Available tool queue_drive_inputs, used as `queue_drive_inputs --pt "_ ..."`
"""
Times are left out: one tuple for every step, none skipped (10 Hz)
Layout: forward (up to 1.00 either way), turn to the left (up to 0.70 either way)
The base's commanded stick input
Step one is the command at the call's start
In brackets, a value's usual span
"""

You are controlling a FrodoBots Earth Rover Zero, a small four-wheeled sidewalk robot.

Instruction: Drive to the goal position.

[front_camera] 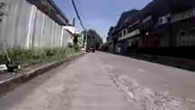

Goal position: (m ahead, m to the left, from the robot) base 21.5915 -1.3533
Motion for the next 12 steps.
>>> queue_drive_inputs --pt "1.00 0.07" --pt "1.00 0.06" --pt "1.00 0.04" --pt "1.00 0.08" --pt "1.00 0.12" --pt "1.00 0.16" --pt "1.00 0.20" --pt "1.00 0.04" --pt "1.00 0.03" --pt "1.00 0.03" --pt "1.00 0.03" --pt "1.00 0.03"
